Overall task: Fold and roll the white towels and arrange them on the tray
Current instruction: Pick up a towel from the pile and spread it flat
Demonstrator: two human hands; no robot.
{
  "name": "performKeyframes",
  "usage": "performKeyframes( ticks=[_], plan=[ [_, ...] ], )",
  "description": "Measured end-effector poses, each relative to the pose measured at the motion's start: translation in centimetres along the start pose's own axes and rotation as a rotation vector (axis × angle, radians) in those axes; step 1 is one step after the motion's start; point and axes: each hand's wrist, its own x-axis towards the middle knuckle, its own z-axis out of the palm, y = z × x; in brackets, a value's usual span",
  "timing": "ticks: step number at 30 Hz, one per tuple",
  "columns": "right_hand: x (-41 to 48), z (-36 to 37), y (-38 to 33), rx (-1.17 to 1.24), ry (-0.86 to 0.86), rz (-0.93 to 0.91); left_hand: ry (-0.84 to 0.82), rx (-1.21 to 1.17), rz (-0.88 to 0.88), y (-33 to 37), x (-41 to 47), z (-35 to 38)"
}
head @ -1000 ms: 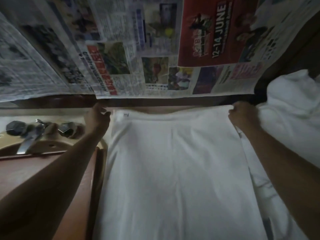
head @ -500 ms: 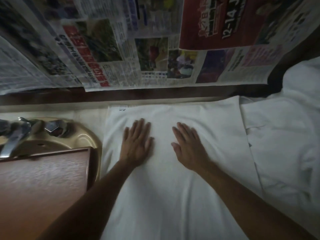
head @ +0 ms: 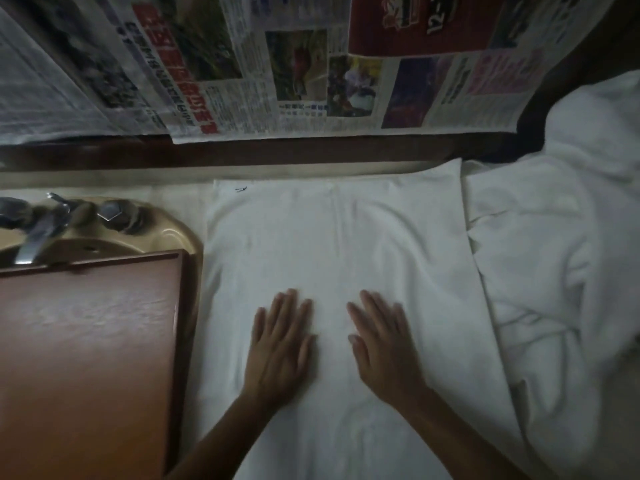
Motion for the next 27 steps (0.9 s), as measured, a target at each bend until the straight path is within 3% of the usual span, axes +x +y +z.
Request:
performKeyframes(
  ticks=[6,8,12,19,23,27],
  plan=[
    [-4.5,-2.6,4.7,-0.035,0.094,0.132,0.086,0.034,-0.23,-2.5,-5.7,-1.1],
    [-6.9,-2.7,1.9,0.016,0.09,0.144,0.08,0.008,-0.197,0.9,-7.7,-0.8],
    [-12.8,-0.9,-2.8,0.013,-0.086,0.004,-0.018,-0.016,-0.052,7.4,-12.0,1.5],
    [-16.3,-3.5,4.7,-0.078,-0.083,0.162,0.036,0.045,-0.196,2.3,-18.6,-0.3],
    [-17.3,-4.6,4.5,-0.106,-0.131,0.255,-0.007,0.044,-0.199,0.9,-19.8,-1.1],
    [-17.3,-4.6,-0.4,-0.037,-0.193,0.242,0.254,0.033,-0.303,1.5,-19.6,-4.3]
  ],
)
